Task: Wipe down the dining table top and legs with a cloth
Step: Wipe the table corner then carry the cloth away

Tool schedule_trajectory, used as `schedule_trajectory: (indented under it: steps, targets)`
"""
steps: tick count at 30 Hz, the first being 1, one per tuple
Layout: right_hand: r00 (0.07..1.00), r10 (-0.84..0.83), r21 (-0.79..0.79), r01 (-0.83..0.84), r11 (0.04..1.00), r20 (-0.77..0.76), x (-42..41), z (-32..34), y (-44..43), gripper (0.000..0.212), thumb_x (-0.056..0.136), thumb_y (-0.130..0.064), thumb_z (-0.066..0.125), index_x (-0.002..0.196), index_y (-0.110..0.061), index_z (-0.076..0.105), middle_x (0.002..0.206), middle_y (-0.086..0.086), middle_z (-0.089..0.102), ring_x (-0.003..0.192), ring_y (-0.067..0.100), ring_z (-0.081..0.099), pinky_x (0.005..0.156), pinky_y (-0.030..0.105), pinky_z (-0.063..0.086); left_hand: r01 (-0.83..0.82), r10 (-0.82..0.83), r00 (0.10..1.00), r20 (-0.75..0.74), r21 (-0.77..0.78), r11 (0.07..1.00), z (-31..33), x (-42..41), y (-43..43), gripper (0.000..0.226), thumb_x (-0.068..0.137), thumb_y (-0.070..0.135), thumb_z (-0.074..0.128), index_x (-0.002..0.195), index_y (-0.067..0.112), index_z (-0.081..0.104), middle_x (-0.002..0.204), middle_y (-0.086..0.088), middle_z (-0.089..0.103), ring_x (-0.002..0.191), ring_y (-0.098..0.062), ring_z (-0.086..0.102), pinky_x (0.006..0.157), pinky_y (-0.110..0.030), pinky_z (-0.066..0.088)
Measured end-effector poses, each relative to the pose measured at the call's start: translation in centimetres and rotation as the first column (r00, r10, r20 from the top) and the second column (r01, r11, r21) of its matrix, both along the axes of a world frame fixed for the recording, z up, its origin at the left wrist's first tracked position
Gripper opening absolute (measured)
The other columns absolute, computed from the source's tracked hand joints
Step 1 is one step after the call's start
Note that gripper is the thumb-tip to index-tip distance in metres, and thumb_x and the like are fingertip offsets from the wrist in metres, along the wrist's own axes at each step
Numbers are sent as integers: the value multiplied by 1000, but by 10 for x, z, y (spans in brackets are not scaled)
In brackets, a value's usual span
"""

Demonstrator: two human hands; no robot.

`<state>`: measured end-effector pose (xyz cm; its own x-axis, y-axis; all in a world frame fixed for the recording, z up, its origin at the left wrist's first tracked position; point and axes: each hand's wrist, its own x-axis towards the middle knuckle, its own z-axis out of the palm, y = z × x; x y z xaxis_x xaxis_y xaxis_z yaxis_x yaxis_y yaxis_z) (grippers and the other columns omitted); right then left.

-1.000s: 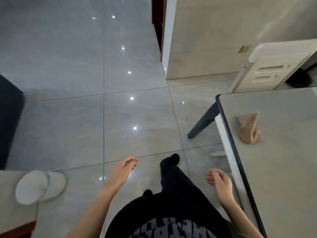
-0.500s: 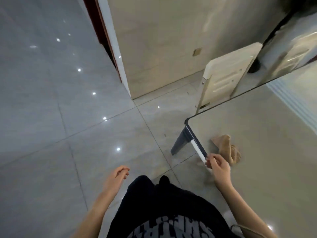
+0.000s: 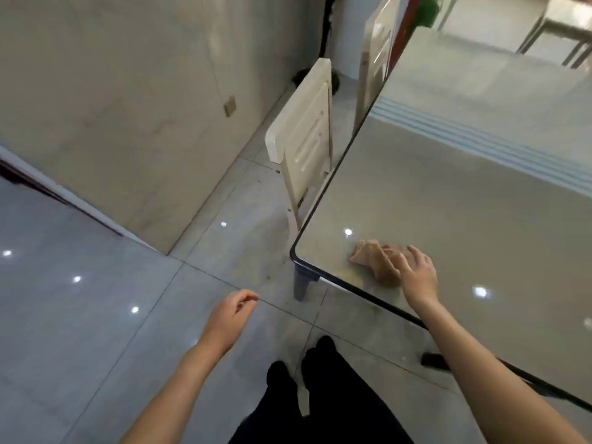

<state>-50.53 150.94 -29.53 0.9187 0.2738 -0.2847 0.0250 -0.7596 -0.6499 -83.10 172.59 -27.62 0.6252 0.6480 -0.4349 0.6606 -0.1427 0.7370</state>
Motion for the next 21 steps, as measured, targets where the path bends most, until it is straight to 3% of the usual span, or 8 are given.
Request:
schedule_trajectory:
  steps: [3, 6, 9, 12, 15, 18, 21]
  targets:
    - [999, 39, -84, -41, 996, -26, 15, -10, 3, 55, 94, -36, 59, 142, -11, 47, 147, 16, 44, 134, 34, 41, 112, 41, 31, 91, -91, 996, 8, 46, 995, -1, 48, 8, 17, 88, 29, 52, 98, 27, 65, 103, 6, 67, 94, -13, 63, 79, -26, 46]
    - [974, 225, -117, -227, 967, -27, 30, -19, 6, 66, 89, -40, 66, 146, -13, 43, 151, 12, 40, 138, 31, 36, 115, 40, 29, 160, -163, 986, 24, 85, 983, -7, 97, 4, 38, 83, 33, 45, 110, 17, 66, 112, 2, 64, 101, -15, 60, 88, -29, 46]
    - [910, 409, -224, -413, 883, -67, 43, -29, 7, 81, 85, -49, 67, 151, -19, 32, 157, 8, 31, 143, 31, 24, 119, 40, 22, 235, -236, 972, -1, 113, 965, -21, 140, -1, 47, 81, 35, 42, 119, 15, 63, 123, 1, 61, 115, -16, 55, 93, -23, 39]
    - [833, 541, -308, -549, 777, -121, 47, -39, 13, 94, 79, -63, 64, 154, -23, 24, 159, 2, 26, 145, 32, 18, 119, 42, 21, 342, -336, 940, -65, 143, 929, -38, 171, -6, 54, 82, 38, 39, 126, 14, 58, 134, -2, 54, 125, -19, 50, 102, -27, 36]
    - [814, 573, -374, -563, 737, -95, 40, -48, 15, 86, 79, -60, 65, 150, -25, 32, 153, -2, 34, 140, 32, 25, 111, 45, 31, 392, -367, 917, -159, 172, 904, -53, 190, -8, 62, 79, 42, 34, 131, 14, 55, 142, -2, 47, 129, -22, 45, 108, -34, 34]
    - [803, 596, -401, -547, 734, -4, 33, -55, 17, 65, 79, -51, 66, 136, -24, 50, 129, 3, 53, 119, 32, 43, 93, 42, 43, 448, -399, 884, -242, 200, 871, -67, 195, -10, 79, 70, 51, 22, 131, 14, 55, 141, -4, 49, 130, -24, 46, 110, -35, 32]
    - [874, 479, -222, -485, 846, -81, 32, -60, 18, 43, 80, -38, 71, 116, -17, 64, 105, 7, 60, 101, 31, 54, 84, 37, 45, 456, -396, 878, -268, 221, 862, -74, 193, -10, 76, 72, 47, 23, 125, 8, 60, 137, -7, 52, 127, -26, 49, 109, -37, 32]
